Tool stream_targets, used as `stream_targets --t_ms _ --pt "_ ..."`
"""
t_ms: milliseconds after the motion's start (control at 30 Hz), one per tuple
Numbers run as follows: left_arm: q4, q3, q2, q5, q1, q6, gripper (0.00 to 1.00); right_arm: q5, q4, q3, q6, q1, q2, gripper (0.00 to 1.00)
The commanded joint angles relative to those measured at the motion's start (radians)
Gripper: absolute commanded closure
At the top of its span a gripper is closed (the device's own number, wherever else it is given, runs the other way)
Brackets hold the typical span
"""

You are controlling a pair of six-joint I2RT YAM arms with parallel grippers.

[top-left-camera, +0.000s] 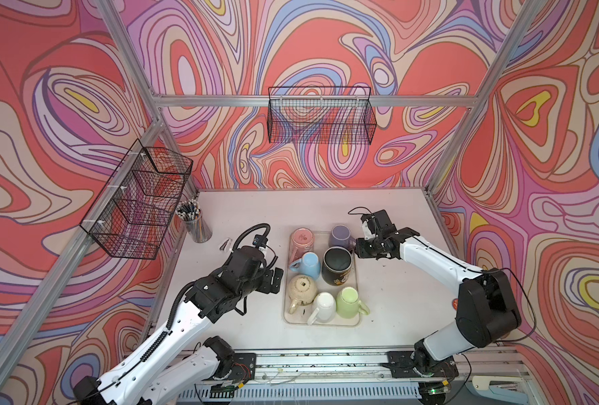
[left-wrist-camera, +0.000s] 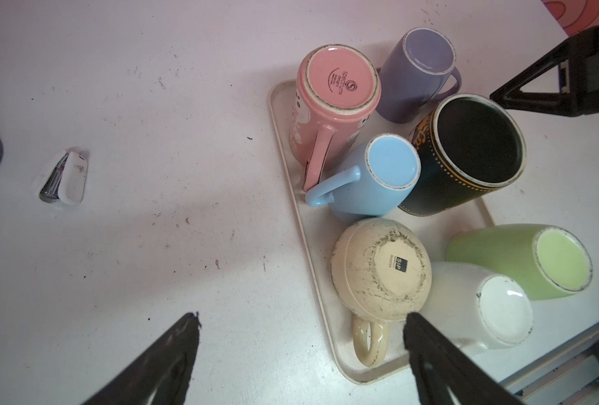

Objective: Turn the mug right side up

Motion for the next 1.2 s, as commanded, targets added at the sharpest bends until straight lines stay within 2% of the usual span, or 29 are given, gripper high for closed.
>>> stream_targets --t_ms 0,367,567,833,1167 --pt "0.024 -0.012 -0.006 0.056 0.034 0.009 0.07 0.018 0.000 0.057 0.001 0.005 0.060 0.65" --pt "0.019 -0.022 -0.011 0.074 0.054 0.001 0.07 0.029 -0.018 0.188 0.003 0.031 0.159 0.62" --pt "0.016 -0.020 -0.008 0.077 0.053 0.002 0.07 0.021 -0.012 0.185 0.002 0.044 0.166 0.58" --pt "0.013 -0.021 -0.008 0.071 0.053 0.000 0.07 0.065 -0.028 0.186 0.002 0.076 0.188 0.58" --pt "0.019 -0.021 -0.008 0.093 0.053 -0.016 0.08 0.108 -0.063 0.111 -0.002 0.076 0.111 0.59"
